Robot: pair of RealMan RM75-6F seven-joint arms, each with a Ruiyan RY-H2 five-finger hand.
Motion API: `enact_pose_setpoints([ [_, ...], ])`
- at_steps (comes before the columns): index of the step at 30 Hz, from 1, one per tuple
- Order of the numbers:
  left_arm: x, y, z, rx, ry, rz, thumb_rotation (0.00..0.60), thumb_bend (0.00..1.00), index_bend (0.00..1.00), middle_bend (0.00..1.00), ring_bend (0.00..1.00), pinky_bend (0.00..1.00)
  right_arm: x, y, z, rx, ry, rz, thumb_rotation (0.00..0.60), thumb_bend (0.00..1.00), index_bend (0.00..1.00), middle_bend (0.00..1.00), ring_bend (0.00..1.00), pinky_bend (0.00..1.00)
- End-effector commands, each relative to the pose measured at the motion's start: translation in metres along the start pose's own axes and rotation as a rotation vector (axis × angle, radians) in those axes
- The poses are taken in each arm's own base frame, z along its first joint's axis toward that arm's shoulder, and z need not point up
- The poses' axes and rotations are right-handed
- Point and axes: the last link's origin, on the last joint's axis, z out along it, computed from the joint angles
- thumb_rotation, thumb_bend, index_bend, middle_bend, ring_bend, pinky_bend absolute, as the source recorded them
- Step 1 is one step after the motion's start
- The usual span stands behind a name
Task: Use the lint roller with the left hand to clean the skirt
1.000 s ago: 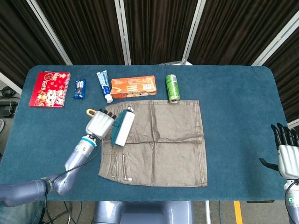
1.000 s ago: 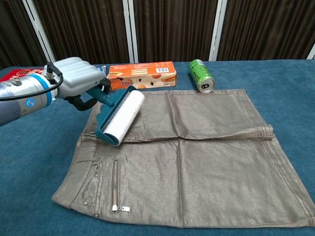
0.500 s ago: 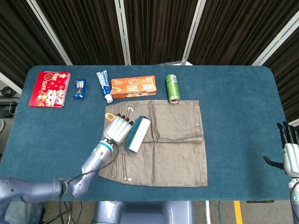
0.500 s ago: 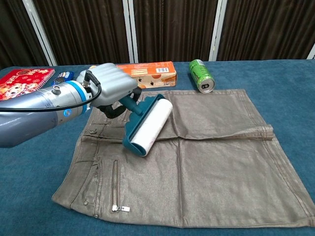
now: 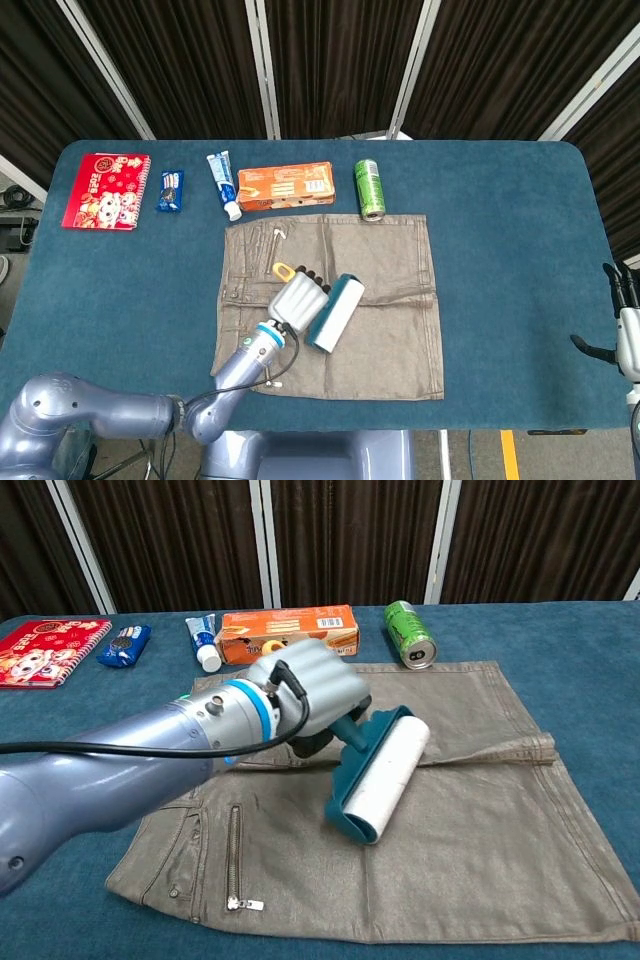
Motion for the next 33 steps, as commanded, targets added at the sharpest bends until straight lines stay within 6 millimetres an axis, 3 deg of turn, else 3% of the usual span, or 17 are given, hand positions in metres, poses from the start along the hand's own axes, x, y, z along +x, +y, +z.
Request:
enact_pose_setpoints([
  [1,0.006,0.013,0.002,-0.016,0.004,0.007,0.6,0.91,0.65,0.44,0.41,0.45,0.001,0.001,0.0,-0.001,0.002,-0.001,0.6,0.0,0.0,0.0,0.0,0.0],
  [9,0.007,0.016,0.002,-0.018,0.003,0.055,0.6,0.91,0.65,0.44,0.41,0.45,0.001,0.002,-0.002,-0.005,0.004,-0.002,0.6,0.0,0.0,0.0,0.0,0.0],
  [17,-0.005,-0.014,0.0,0.037,-0.029,0.105,0.6,0.91,0.66,0.44,0.41,0.45,0.001,0.001,-0.002,-0.002,0.002,-0.008,0.6,0.0,0.0,0.0,0.0,0.0],
  [24,-0.019,-0.054,-0.005,0.101,-0.075,0.127,0.6,0.91,0.66,0.44,0.41,0.45,0.0,0.0,-0.002,-0.002,-0.001,-0.011,0.6,0.0,0.0,0.0,0.0,0.0],
  [33,-0.052,-0.125,-0.018,0.231,-0.172,0.166,0.6,0.92,0.66,0.44,0.41,0.45,-0.002,-0.004,-0.002,0.004,-0.003,-0.02,0.6,0.0,0.0,0.0,0.0,0.0],
])
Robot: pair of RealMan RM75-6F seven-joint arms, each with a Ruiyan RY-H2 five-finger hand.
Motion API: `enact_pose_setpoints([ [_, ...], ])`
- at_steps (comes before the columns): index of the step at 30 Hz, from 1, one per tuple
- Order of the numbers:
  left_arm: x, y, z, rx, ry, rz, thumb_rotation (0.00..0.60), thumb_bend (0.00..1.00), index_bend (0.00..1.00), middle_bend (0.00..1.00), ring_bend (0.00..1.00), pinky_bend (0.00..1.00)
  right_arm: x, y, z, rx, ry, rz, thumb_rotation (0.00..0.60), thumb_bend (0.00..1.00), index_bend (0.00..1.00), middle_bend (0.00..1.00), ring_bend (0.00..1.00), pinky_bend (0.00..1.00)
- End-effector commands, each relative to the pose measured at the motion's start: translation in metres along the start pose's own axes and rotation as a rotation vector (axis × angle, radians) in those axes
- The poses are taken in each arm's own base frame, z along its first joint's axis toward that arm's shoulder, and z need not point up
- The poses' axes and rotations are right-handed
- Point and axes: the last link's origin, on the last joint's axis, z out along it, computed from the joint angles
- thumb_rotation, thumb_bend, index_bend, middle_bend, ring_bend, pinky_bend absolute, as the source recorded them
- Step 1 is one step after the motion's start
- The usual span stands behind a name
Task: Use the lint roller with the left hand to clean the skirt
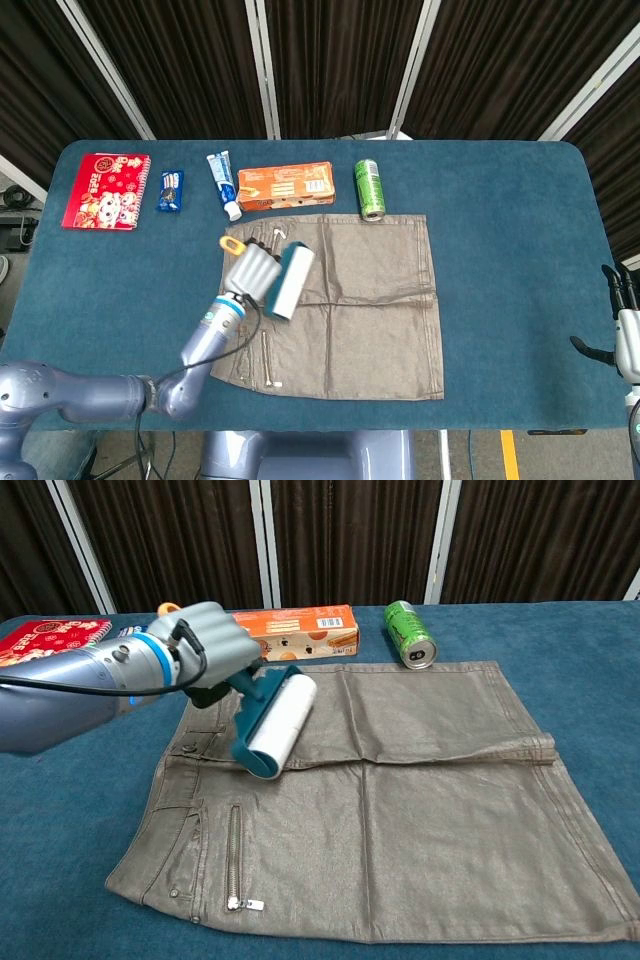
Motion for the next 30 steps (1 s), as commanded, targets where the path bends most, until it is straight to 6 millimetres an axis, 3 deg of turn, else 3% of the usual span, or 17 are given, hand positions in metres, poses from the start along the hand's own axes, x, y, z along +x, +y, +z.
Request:
enact_pose_setpoints([
  [1,-0.019,-0.025,0.001,0.047,-0.041,0.003,0.6,0.92,0.66,0.44,0.41,0.45,-0.001,-0.002,0.0,0.003,-0.002,-0.002,0.6,0.0,0.0,0.0,0.0,0.0],
  [7,-0.024,-0.031,0.002,0.057,-0.049,0.0,0.6,0.92,0.66,0.44,0.41,0.45,-0.001,-0.002,0.001,0.003,-0.002,0.0,0.6,0.0,0.0,0.0,0.0,0.0],
  [14,-0.016,-0.014,0.003,0.02,-0.03,0.008,0.6,0.92,0.66,0.44,0.41,0.45,0.0,-0.001,0.002,-0.002,-0.003,0.004,0.6,0.0,0.0,0.0,0.0,0.0],
  [30,0.04,0.069,0.008,-0.095,0.066,0.006,0.6,0.91,0.66,0.44,0.41,0.45,0.005,0.005,0.001,-0.011,0.006,0.024,0.6,0.0,0.0,0.0,0.0,0.0],
])
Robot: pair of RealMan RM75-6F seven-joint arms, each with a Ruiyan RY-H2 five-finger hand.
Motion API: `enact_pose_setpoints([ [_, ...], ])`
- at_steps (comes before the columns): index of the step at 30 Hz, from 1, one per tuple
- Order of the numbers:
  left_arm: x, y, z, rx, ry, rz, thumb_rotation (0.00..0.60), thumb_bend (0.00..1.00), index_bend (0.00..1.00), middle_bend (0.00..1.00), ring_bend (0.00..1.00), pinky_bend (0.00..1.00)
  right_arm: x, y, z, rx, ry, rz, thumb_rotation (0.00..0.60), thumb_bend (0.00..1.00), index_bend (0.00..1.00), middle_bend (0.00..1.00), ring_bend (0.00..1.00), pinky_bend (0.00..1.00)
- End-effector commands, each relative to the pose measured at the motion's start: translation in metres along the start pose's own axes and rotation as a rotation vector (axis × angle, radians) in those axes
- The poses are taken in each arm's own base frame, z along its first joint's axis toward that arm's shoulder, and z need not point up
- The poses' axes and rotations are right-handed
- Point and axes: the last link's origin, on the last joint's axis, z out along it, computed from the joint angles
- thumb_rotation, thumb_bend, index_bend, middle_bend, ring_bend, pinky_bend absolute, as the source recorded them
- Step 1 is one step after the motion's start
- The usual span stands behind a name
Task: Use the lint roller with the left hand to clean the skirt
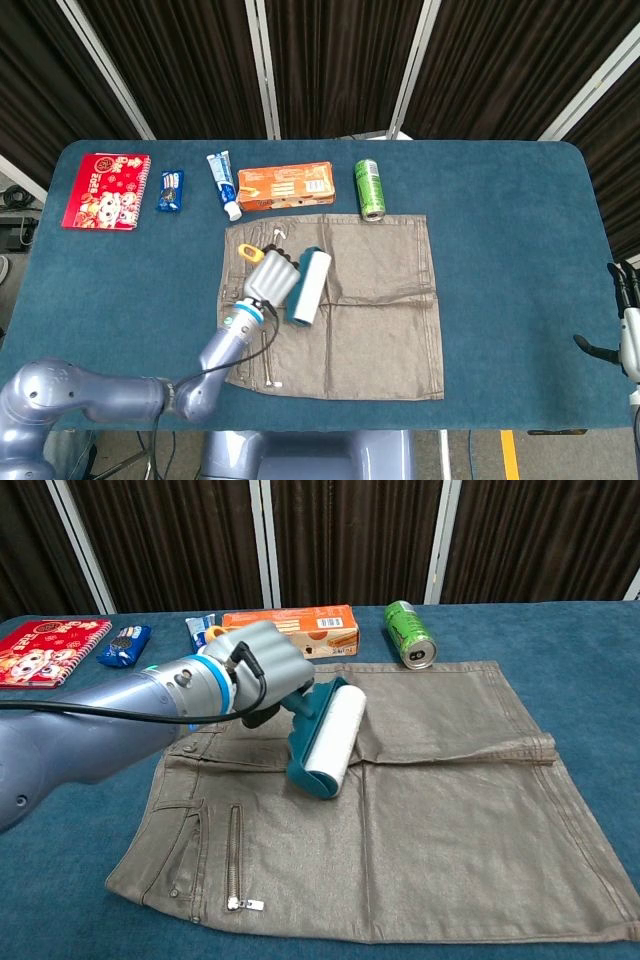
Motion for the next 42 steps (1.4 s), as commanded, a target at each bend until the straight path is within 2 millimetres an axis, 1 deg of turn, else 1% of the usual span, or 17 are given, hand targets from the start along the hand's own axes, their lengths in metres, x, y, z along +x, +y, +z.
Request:
enact_pose_setpoints([
  [1,0.012,0.018,0.004,-0.014,0.015,0.009,0.6,0.92,0.66,0.44,0.41,0.45,0.001,0.001,0.0,-0.001,0.002,0.002,0.6,0.0,0.0,0.0,0.0,0.0],
  [4,0.021,0.032,0.005,-0.031,0.03,0.009,0.6,0.91,0.66,0.44,0.41,0.45,0.002,0.003,0.0,-0.007,0.003,0.005,0.6,0.0,0.0,0.0,0.0,0.0],
  [7,0.026,0.042,0.004,-0.043,0.038,0.014,0.6,0.92,0.66,0.44,0.41,0.45,0.003,0.005,0.0,-0.011,0.005,0.006,0.6,0.0,0.0,0.0,0.0,0.0],
  [10,0.026,0.042,0.004,-0.036,0.036,0.024,0.6,0.92,0.66,0.44,0.41,0.45,0.004,0.006,0.0,-0.011,0.006,0.007,0.6,0.0,0.0,0.0,0.0,0.0],
  [13,0.023,0.036,0.004,-0.022,0.03,0.032,0.6,0.92,0.66,0.44,0.41,0.45,0.004,0.006,-0.001,-0.011,0.008,0.009,0.6,0.0,0.0,0.0,0.0,0.0],
  [19,0.008,0.013,0.001,0.017,0.002,0.05,0.6,0.91,0.66,0.44,0.41,0.45,0.004,0.004,-0.002,-0.005,0.008,0.005,0.6,0.0,0.0,0.0,0.0,0.0],
  [28,-0.03,-0.042,-0.009,0.099,-0.061,0.107,0.6,0.92,0.66,0.44,0.41,0.45,0.003,0.0,-0.004,0.005,0.007,-0.003,0.6,0.0,0.0,0.0,0.0,0.0],
  [33,-0.043,-0.059,-0.015,0.121,-0.085,0.11,0.6,0.92,0.66,0.44,0.41,0.45,0.002,-0.001,-0.005,0.007,0.005,-0.006,0.6,0.0,0.0,0.0,0.0,0.0],
  [36,-0.056,-0.073,-0.02,0.142,-0.11,0.109,0.6,0.92,0.66,0.44,0.41,0.45,0.001,-0.003,-0.005,0.012,0.002,-0.01,0.6,0.0,0.0,0.0,0.0,0.0],
  [42,-0.077,-0.094,-0.031,0.168,-0.145,0.091,0.6,0.92,0.66,0.44,0.41,0.45,-0.001,-0.007,-0.005,0.024,-0.003,-0.016,0.6,0.0,0.0,0.0,0.0,0.0],
])
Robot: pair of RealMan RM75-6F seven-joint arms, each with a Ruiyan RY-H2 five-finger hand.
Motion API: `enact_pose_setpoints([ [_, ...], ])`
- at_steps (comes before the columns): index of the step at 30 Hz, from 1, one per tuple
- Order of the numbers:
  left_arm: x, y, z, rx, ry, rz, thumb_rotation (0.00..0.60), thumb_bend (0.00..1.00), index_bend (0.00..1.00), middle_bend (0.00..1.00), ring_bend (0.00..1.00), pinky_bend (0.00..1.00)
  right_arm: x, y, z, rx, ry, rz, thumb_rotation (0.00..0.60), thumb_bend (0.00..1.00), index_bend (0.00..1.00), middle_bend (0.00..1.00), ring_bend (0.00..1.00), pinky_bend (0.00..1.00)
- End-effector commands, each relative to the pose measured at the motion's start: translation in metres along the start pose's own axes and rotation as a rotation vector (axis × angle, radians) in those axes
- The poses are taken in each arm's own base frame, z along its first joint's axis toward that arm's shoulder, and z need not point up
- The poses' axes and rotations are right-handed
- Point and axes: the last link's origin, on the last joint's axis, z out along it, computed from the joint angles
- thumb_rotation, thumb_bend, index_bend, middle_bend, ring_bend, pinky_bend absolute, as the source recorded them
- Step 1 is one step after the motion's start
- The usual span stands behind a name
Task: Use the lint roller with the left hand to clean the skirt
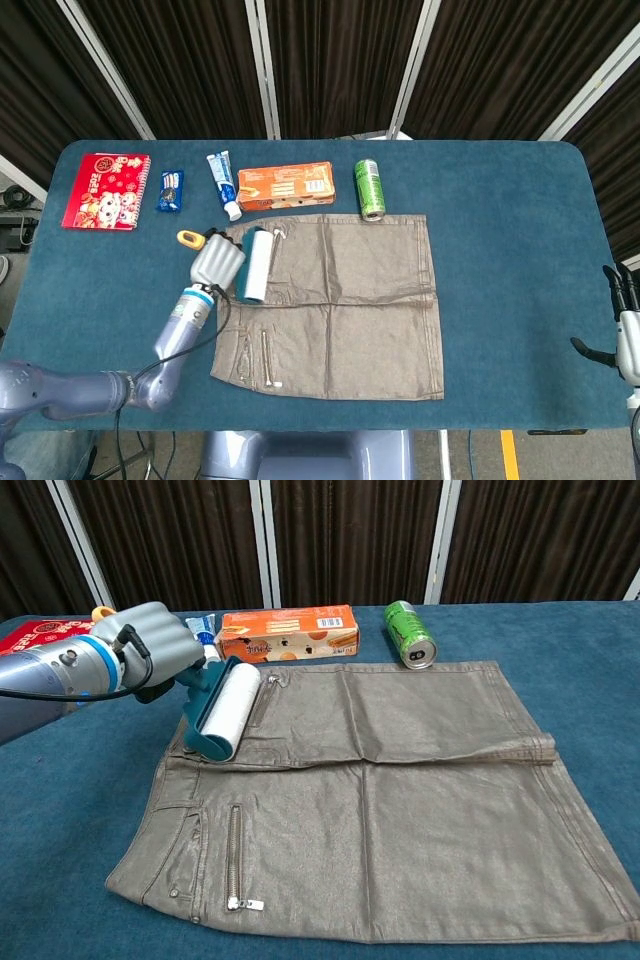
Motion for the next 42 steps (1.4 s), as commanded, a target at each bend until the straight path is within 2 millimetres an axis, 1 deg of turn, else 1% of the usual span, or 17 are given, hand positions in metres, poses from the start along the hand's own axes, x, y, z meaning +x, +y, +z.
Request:
enact_pose_setpoints([
  [1,-0.013,-0.01,-0.002,0.01,-0.018,-0.002,0.6,0.92,0.66,0.44,0.41,0.45,-0.001,-0.002,0.0,0.004,-0.002,-0.002,0.6,0.0,0.0,0.0,0.0,0.0],
  [6,-0.031,-0.025,-0.005,0.035,-0.043,0.014,0.6,0.92,0.66,0.44,0.41,0.45,-0.002,-0.004,-0.001,0.01,-0.006,-0.006,0.6,0.0,0.0,0.0,0.0,0.0],
  [15,-0.062,-0.047,-0.015,0.067,-0.089,-0.055,0.6,0.92,0.66,0.44,0.41,0.45,-0.004,-0.008,-0.003,0.024,-0.012,-0.017,0.6,0.0,0.0,0.0,0.0,0.0],
  [21,-0.079,-0.057,-0.02,0.08,-0.118,-0.088,0.6,0.91,0.65,0.44,0.41,0.44,-0.006,-0.011,-0.005,0.029,-0.013,-0.026,0.6,0.0,0.0,0.0,0.0,0.0],
  [23,-0.083,-0.059,-0.02,0.085,-0.121,-0.093,0.6,0.89,0.63,0.42,0.4,0.44,-0.006,-0.012,-0.005,0.032,-0.013,-0.028,0.6,0.0,0.0,0.0,0.0,0.0],
  [24,-0.084,-0.06,-0.02,0.087,-0.121,-0.095,0.6,0.84,0.6,0.39,0.38,0.43,-0.006,-0.012,-0.005,0.033,-0.013,-0.03,0.6,0.0,0.0,0.0,0.0,0.0],
  [26,-0.086,-0.061,-0.021,0.089,-0.121,-0.105,0.6,0.62,0.48,0.3,0.3,0.37,-0.007,-0.013,-0.006,0.033,-0.014,-0.031,0.6,0.0,0.0,0.0,0.0,0.0],
  [28,-0.088,-0.062,-0.022,0.088,-0.117,-0.117,0.6,0.26,0.27,0.14,0.14,0.24,-0.007,-0.013,-0.006,0.034,-0.015,-0.032,0.6,0.0,0.0,0.0,0.0,0.0],
  [30,-0.091,-0.063,-0.023,0.089,-0.119,-0.134,0.6,0.07,0.11,0.03,0.03,0.14,-0.007,-0.013,-0.006,0.035,-0.014,-0.033,0.6,0.0,0.0,0.0,0.0,0.0],
  [31,-0.092,-0.063,-0.024,0.092,-0.123,-0.152,0.6,0.02,0.05,0.01,0.01,0.1,-0.007,-0.013,-0.006,0.035,-0.015,-0.033,0.6,0.0,0.0,0.0,0.0,0.0],
  [33,-0.093,-0.065,-0.027,0.096,-0.123,-0.181,0.6,0.0,0.01,0.0,0.0,0.06,-0.007,-0.014,-0.006,0.036,-0.015,-0.033,0.6,0.0,0.0,0.0,0.0,0.0],
  [36,-0.092,-0.071,-0.032,0.113,-0.11,-0.23,0.6,0.0,0.0,0.0,0.0,0.02,-0.006,-0.014,-0.007,0.042,-0.014,-0.029,0.6,0.0,0.0,0.0,0.0,0.0],
  [38,-0.09,-0.08,-0.04,0.147,-0.089,-0.287,0.6,0.0,0.0,0.0,0.0,0.0,-0.005,-0.015,-0.008,0.048,-0.013,-0.024,0.6,0.0,0.0,0.0,0.0,0.0],
  [40,-0.086,-0.088,-0.046,0.177,-0.054,-0.304,0.6,0.0,0.0,0.0,0.0,0.0,-0.005,-0.015,-0.008,0.053,-0.013,-0.021,0.6,0.0,0.0,0.0,0.0,0.0],
  [42,-0.082,-0.097,-0.054,0.221,-0.016,-0.37,0.6,0.0,0.0,0.0,0.0,0.0,-0.005,-0.016,-0.008,0.059,-0.014,-0.021,0.6,0.0,0.0,0.0,0.0,0.0],
])
